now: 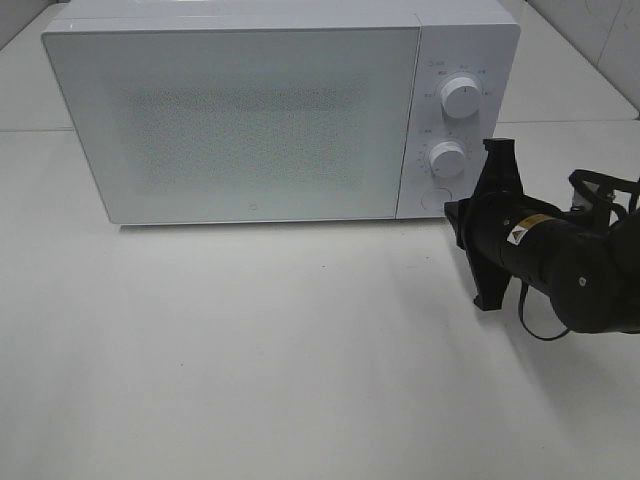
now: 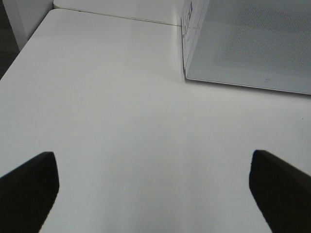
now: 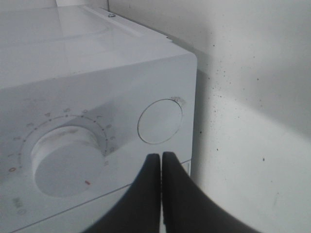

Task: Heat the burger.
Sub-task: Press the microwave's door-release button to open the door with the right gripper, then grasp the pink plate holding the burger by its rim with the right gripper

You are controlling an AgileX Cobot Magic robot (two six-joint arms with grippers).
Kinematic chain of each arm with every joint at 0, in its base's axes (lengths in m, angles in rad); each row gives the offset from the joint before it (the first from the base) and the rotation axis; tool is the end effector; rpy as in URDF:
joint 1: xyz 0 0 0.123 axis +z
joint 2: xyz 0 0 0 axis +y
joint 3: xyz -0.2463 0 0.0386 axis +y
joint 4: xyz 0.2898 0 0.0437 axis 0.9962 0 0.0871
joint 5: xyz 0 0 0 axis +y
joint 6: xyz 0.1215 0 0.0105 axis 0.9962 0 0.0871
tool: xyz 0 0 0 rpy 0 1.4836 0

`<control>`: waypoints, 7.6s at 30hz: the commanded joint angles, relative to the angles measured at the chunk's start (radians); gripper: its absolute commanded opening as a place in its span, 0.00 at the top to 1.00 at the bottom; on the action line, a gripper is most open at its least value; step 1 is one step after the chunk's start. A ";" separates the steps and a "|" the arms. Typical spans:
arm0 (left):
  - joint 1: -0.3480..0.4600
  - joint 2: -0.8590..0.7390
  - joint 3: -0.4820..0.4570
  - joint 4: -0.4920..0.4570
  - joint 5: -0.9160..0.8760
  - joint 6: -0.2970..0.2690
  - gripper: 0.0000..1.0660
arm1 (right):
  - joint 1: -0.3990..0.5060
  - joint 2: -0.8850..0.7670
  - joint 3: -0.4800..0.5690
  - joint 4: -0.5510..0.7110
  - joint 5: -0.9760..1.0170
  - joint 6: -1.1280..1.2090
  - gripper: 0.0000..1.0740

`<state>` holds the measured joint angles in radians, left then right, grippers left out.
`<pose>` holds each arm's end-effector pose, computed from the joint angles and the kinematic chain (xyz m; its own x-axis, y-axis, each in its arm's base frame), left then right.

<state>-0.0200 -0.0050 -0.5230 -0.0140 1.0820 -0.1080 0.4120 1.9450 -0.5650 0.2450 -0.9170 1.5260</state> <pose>0.0906 -0.0033 0.2891 -0.4505 -0.1053 -0.8865 -0.0206 0.9940 -0.1076 0.3159 0.1124 0.0162 -0.1916 0.9812 0.0251 0.3712 0.0488 0.9273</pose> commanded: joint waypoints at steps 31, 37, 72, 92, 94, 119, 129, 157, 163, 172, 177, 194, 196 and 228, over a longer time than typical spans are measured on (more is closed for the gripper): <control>0.004 -0.004 0.003 0.004 -0.014 -0.001 0.06 | -0.040 0.142 -0.224 0.080 -0.094 -0.094 1.00; 0.004 -0.004 0.003 0.004 -0.014 -0.001 0.06 | -0.037 0.142 -0.228 0.133 -0.172 -0.075 1.00; 0.004 -0.004 0.003 0.004 -0.014 -0.001 0.06 | -0.036 0.141 -0.397 0.196 -0.190 -0.141 1.00; 0.004 -0.004 0.003 0.004 -0.014 -0.001 0.06 | 0.014 0.072 -0.222 0.095 -0.001 -0.057 1.00; 0.004 -0.004 0.003 0.003 -0.014 -0.001 0.06 | 0.014 0.059 -0.188 0.057 0.025 -0.022 1.00; 0.004 -0.004 0.003 0.003 -0.014 -0.001 0.06 | 0.014 -0.241 -0.083 -0.198 0.492 -0.388 1.00; 0.004 -0.004 0.003 0.003 -0.014 -0.001 0.06 | 0.014 -0.379 -0.084 -0.197 0.768 -0.761 0.99; 0.004 -0.004 0.003 0.003 -0.014 -0.001 0.06 | 0.014 -0.492 -0.267 -0.235 1.402 -1.852 0.93; 0.004 -0.004 0.003 0.003 -0.014 -0.001 0.06 | 0.014 -0.492 -0.270 -0.313 1.394 -2.196 0.93; 0.004 -0.004 0.003 0.003 -0.014 -0.001 0.06 | 0.014 -0.492 -0.270 -0.456 1.370 -2.567 0.91; 0.004 -0.004 0.003 0.003 -0.014 -0.001 0.06 | 0.014 -0.492 -0.270 -0.479 1.338 -2.674 0.89; 0.004 -0.004 0.003 0.003 -0.014 -0.001 0.06 | 0.075 -0.489 -0.270 -0.506 1.228 -2.525 0.37; 0.004 -0.004 0.003 0.003 -0.014 -0.001 0.06 | 0.083 -0.487 -0.274 -0.521 1.230 -2.482 0.17; 0.004 -0.004 0.003 0.003 -0.014 -0.001 0.06 | 0.237 -0.090 -0.681 -0.634 1.296 -2.369 0.12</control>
<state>-0.0200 -0.0050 -0.5230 -0.0130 1.0820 -0.1080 0.6460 1.8500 -1.2360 -0.3780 0.3830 -0.8560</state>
